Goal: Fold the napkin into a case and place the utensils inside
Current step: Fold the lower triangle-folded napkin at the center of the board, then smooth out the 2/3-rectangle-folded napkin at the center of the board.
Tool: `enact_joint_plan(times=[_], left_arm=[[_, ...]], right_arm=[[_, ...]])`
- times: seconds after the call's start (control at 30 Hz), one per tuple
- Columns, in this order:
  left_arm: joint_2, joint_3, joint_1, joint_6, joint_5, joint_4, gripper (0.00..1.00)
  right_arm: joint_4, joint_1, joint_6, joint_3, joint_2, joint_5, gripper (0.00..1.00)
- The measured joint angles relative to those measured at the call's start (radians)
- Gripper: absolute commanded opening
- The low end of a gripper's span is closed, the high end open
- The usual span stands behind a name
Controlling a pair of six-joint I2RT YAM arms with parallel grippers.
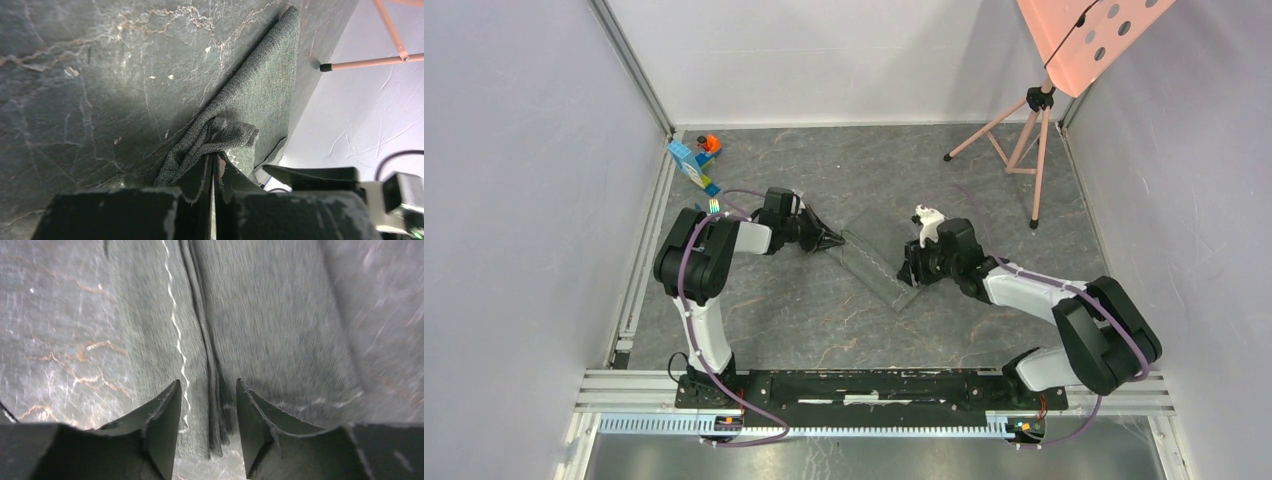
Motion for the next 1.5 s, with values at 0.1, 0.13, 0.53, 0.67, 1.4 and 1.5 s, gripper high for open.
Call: enact_joint_plan(times=[0.1,0.13,0.53,0.67,1.4,1.5], left_arm=[[0.002,0.0,0.005,0.0,0.0,0.009,0.05],[0.005,-0.001,0.005,0.0,0.002,0.014,0.05],[0.008,-0.007,0.006,0.0,0.007,0.037,0.04],[0.009,-0.007,0.006,0.0,0.008,0.037,0.04],[0.005,0.014,0.009,-0.001,0.053,0.007,0.26],[-0.024,0.014,0.009,-0.014,0.062,0.008,0.27]], right_arm=[[-0.029,0.033,-0.025,0.08,-0.01,0.042,0.65],[-0.024,0.045,-0.029,0.113,0.003,0.035,0.66],[0.322,0.124,0.151,0.407,0.531,-0.349,0.6],[0.378,0.116,0.168,0.367,0.548,-0.395,0.59],[0.251,-0.032,0.043,-0.237,-0.12,-0.446,0.52],[0.201,-0.038,0.037,-0.167,-0.075,-0.43,0.44]])
